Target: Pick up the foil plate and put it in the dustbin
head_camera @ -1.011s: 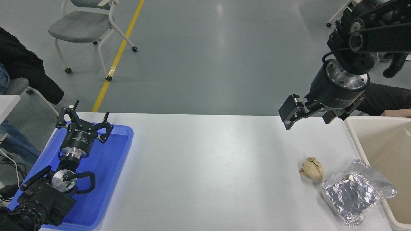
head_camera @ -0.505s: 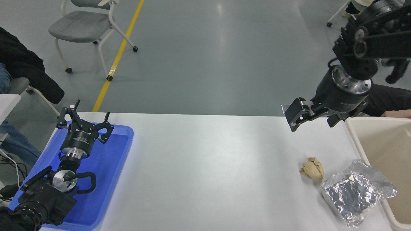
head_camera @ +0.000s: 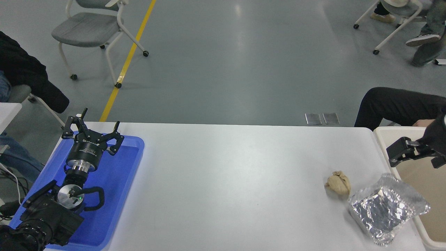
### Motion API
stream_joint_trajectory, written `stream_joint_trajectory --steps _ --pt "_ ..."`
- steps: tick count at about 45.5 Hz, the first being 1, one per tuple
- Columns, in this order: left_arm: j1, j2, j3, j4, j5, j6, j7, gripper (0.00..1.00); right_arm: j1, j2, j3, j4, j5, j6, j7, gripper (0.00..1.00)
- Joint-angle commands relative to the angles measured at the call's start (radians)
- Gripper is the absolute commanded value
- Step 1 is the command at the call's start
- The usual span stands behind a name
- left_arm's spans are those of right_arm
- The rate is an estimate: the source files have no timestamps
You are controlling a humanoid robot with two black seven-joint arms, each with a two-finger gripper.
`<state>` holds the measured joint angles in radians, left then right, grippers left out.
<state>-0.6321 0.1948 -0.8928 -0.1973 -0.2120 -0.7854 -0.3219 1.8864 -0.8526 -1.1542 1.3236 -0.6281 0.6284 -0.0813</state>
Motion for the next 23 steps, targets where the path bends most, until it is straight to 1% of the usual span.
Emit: stream_joint_trajectory --steps 1,12,16,23 --pt "0.0 0.0 0.0 -0.001 0.0 0.0 0.0 1.0 -0.248 -0.146 0.109 -0.066 -0.038 -0.084 -0.031 1.0" --pt "0.0 0.0 0.0 0.002 0.0 0.0 0.0 1.0 -0.548 -0.161 0.304 -0.148 -0.033 -0.197 -0.037 1.0" --pt "0.0 0.0 0.0 -0.001 0.0 0.0 0.0 1.0 -0.653 -0.151 0.404 -0.181 -0.032 -0.216 -0.052 1.0" --pt "-0.001 -0.002 0.0 -0.001 0.0 0.0 0.0 1.0 -0.803 -0.102 0.573 -0.254 -0.025 -0.225 -0.057 1.0"
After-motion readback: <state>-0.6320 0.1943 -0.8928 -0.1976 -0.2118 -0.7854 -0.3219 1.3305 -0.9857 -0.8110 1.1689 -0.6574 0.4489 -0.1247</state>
